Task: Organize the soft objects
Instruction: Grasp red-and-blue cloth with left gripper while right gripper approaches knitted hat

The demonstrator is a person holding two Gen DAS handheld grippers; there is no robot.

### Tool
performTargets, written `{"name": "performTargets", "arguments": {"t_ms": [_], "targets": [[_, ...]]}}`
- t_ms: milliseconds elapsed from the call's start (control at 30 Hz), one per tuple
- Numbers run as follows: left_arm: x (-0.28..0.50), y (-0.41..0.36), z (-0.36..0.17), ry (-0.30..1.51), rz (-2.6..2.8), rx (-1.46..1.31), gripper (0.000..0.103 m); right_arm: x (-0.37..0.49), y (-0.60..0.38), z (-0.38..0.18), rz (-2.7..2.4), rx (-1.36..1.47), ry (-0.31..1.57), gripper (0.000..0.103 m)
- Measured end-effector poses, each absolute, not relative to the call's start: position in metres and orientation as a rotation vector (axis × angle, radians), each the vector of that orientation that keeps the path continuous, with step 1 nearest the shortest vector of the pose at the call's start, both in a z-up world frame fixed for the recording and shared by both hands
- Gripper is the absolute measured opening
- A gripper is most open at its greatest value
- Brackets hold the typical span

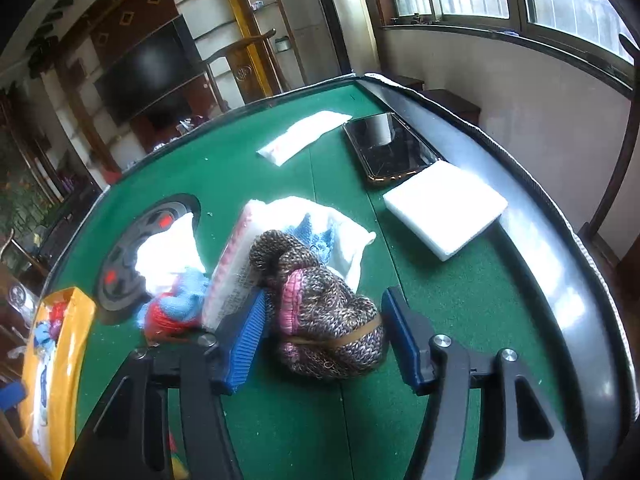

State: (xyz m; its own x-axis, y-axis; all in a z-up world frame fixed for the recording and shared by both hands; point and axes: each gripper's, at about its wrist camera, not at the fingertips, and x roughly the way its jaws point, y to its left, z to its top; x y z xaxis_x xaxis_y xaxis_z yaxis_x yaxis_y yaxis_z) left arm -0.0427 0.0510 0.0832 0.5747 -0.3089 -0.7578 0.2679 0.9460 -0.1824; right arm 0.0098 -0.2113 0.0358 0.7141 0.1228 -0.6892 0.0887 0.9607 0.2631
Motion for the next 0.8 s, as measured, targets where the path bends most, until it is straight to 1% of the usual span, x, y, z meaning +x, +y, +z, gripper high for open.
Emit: {"name": "performTargets", "arguments": {"t_ms": [167,267,467,567,667,700,800], "targets": [[0.009,-0.004,0.064,0.872,-0.409,0.189,0.071,0.011,-0.217,0.033,0.039,0.322,0.778,0.054],[0.033,-0.025,0.052,0.865,-0.432,0.317,0.071,0.015,-0.228,0.030,0.064,0.379,0.785,0.054],[0.059,-0.046,0.034,0.877,-0.478,0.439,0.071,0.018,-0.235,0.028,0.090,0.426,0.802,0.055],[0.068,-0.055,0.024,0.898,-0.498,0.455,0.070,0.017,-0.237,0.028,0.095,0.444,0.807,0.055],[0.068,-0.062,0.013,0.958,-0.504,0.455,0.036,0.018,-0.242,0.027,0.103,0.474,0.811,0.055],[0.067,-0.061,0.015,0.949,-0.500,0.441,0.033,0.018,-0.243,0.026,0.104,0.482,0.811,0.055],[0.063,-0.054,0.021,0.954,-0.490,0.399,0.030,0.017,-0.243,0.027,0.104,0.484,0.810,0.055]]}}
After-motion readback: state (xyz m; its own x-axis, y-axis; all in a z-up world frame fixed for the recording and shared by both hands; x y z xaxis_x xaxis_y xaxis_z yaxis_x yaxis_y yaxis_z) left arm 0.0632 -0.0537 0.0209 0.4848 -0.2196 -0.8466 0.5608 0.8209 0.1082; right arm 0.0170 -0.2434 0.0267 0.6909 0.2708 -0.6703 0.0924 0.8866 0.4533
